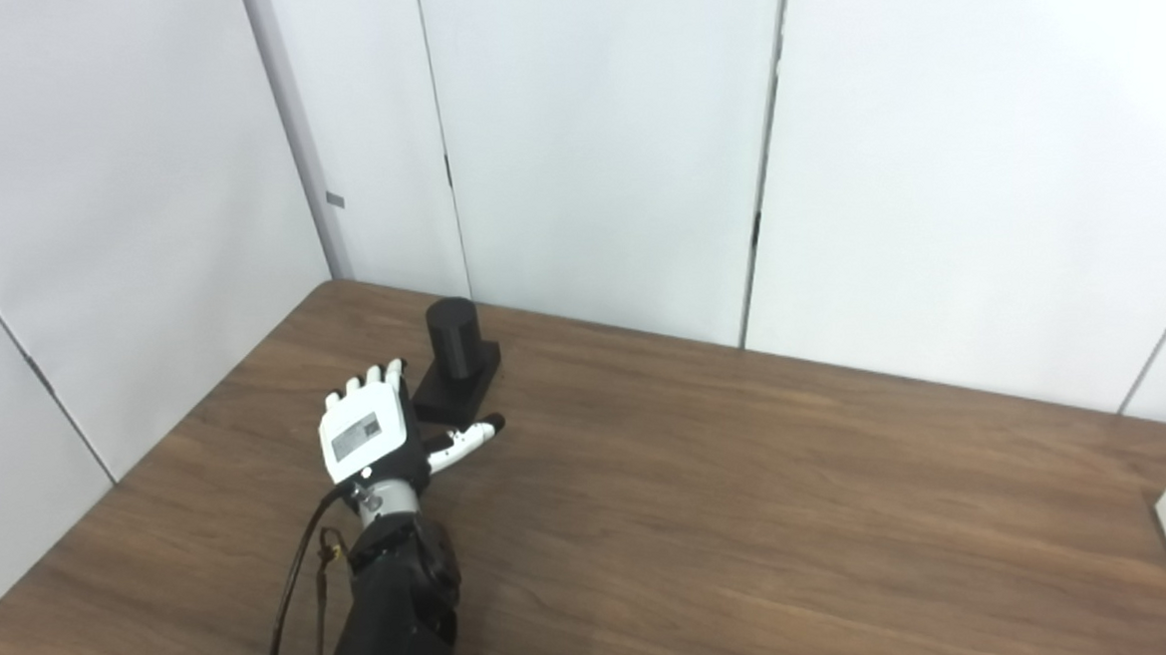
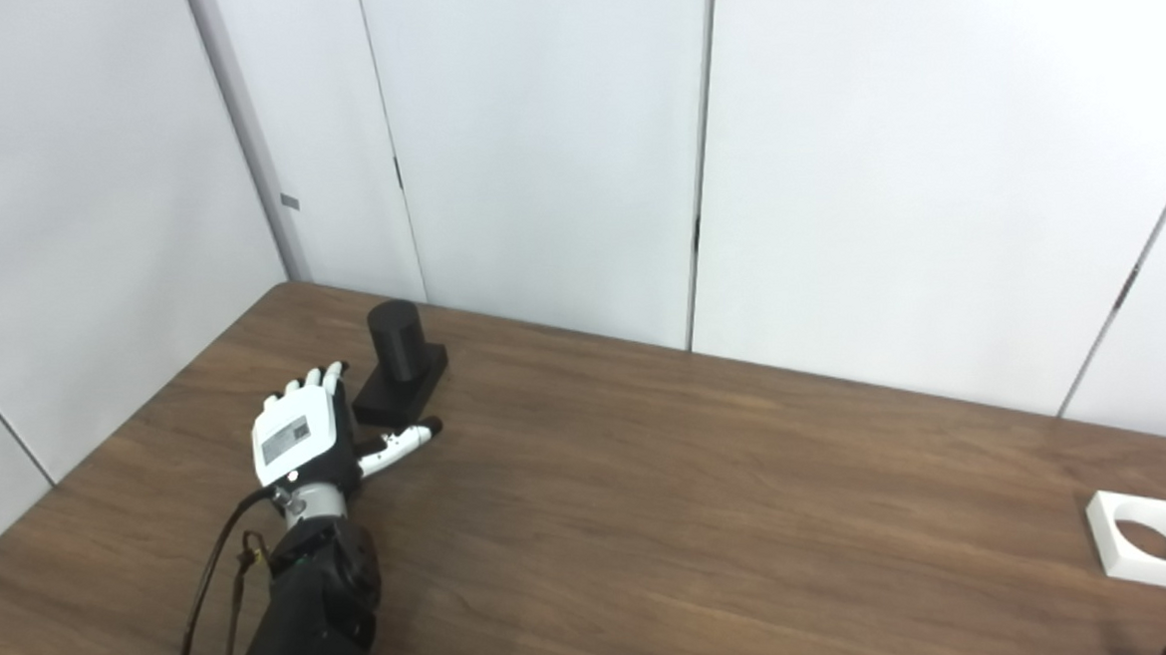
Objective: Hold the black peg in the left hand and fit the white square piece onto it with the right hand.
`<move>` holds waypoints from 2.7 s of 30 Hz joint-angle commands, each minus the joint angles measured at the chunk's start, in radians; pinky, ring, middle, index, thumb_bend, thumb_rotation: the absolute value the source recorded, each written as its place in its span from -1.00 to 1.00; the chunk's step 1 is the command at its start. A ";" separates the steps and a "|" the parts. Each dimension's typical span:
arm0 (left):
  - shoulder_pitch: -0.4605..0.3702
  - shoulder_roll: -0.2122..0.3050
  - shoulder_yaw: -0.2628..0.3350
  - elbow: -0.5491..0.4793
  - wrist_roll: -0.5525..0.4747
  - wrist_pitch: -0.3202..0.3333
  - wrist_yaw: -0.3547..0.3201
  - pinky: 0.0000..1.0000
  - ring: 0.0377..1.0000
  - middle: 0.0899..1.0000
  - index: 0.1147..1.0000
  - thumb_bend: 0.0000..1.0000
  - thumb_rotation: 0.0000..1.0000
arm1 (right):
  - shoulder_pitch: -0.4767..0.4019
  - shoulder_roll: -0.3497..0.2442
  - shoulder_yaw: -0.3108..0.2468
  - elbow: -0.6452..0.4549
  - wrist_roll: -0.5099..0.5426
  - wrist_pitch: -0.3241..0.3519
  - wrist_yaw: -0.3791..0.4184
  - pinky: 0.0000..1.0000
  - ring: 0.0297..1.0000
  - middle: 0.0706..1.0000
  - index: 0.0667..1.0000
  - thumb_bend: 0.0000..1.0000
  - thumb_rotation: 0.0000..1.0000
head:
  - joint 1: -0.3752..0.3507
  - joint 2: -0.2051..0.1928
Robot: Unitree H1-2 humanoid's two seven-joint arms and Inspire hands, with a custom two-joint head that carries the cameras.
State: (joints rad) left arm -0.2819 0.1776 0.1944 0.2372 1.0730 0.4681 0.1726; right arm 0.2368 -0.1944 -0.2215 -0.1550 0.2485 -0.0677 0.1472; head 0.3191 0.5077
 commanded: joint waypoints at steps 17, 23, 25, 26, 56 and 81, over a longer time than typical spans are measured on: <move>-0.126 0.061 0.012 0.112 0.074 0.001 -0.020 0.97 0.90 0.87 0.79 0.85 0.46 | 0.010 0.005 0.021 0.027 0.019 -0.005 0.014 0.82 0.92 0.86 0.93 0.65 0.80 | 0.001 0.007; -0.139 0.063 0.022 0.143 0.085 0.001 -0.034 1.00 0.92 0.87 0.73 0.85 0.47 | 0.016 0.007 0.018 0.022 0.013 -0.012 0.008 0.73 0.86 0.80 0.91 0.66 0.78 | -0.002 0.014; -0.143 0.064 0.024 0.153 0.072 0.001 -0.031 1.00 0.93 0.87 0.71 0.85 0.47 | 0.017 0.006 0.018 0.026 0.011 -0.018 0.010 0.72 0.85 0.79 0.90 0.67 0.78 | -0.002 0.016; -0.146 0.066 0.024 0.158 0.070 0.001 -0.029 1.00 0.94 0.87 0.70 0.85 0.47 | 0.018 0.006 0.019 0.028 0.011 -0.022 0.012 0.71 0.84 0.79 0.91 0.67 0.78 | -0.002 0.017; -0.218 0.127 -0.052 0.309 0.043 0.001 0.029 0.88 0.85 0.76 0.54 0.76 0.40 | 0.017 0.002 0.025 0.021 0.070 -0.026 0.059 0.87 0.97 0.88 0.99 0.50 0.84 | -0.019 0.030; -0.178 0.165 -0.119 0.278 -0.140 -0.011 0.124 0.71 0.69 0.49 -0.13 0.13 -0.77 | 0.024 0.013 0.026 -0.009 0.068 0.009 0.037 0.91 0.98 0.86 0.99 0.54 0.82 | -0.038 0.042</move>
State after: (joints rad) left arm -0.4408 0.3140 0.0826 0.5444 0.9498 0.4621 0.2703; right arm 0.2452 -0.1992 -0.2095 -0.1679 0.3040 -0.0558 0.1824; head 0.2807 0.5491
